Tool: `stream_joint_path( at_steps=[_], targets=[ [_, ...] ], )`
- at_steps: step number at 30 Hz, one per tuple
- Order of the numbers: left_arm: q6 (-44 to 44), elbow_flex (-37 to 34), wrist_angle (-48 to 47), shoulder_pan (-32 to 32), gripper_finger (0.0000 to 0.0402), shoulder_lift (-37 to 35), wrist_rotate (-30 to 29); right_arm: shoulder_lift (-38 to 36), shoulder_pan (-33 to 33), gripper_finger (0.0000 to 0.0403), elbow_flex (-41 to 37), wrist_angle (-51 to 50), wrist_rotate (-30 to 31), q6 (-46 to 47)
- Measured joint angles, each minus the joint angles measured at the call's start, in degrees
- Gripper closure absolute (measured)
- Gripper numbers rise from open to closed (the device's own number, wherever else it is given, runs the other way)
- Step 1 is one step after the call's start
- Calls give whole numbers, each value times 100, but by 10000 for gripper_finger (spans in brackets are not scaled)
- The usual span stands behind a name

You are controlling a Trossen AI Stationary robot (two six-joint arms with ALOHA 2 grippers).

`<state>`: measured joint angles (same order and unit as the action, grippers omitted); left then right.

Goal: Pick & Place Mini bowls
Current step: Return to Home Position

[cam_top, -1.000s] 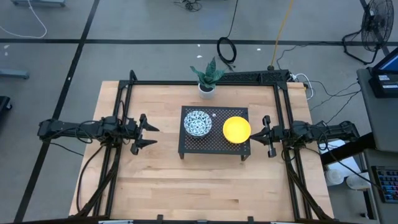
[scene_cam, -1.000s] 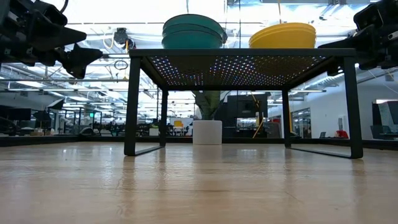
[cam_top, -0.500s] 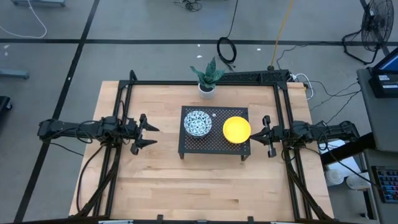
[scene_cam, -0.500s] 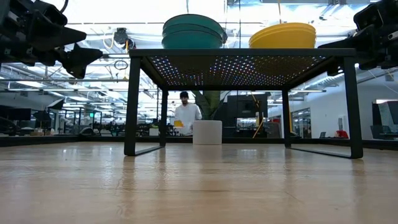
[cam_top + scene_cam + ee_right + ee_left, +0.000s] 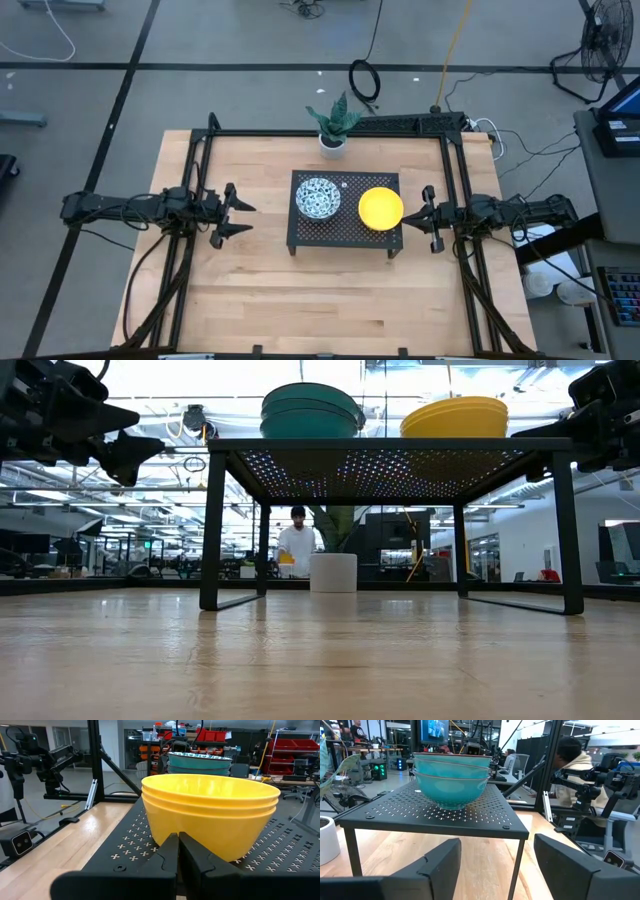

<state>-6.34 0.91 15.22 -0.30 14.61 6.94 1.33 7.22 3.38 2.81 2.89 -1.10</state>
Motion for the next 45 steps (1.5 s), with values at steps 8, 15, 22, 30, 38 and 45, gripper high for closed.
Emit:
stream_joint_path(
  at_steps=[8,15,22,30,38,45],
  targets=[
    [3,0,0,0,149,0,0,0,-1,403,0,-1,0,1],
    [-1,0,0,0,134,0,2,0,0,403,0,-1,0,2],
    [2,0,0,0,140,0,2,2,-1,403,0,-1,0,1],
    [-2,0,0,0,153,0,0,2,-2,403,0,-1,0,1],
    [3,0,0,-2,142,0,2,0,-1,403,0,-2,0,0],
    [0,0,0,0,134,0,2,1,-1,403,0,-2,0,0]
  ],
)
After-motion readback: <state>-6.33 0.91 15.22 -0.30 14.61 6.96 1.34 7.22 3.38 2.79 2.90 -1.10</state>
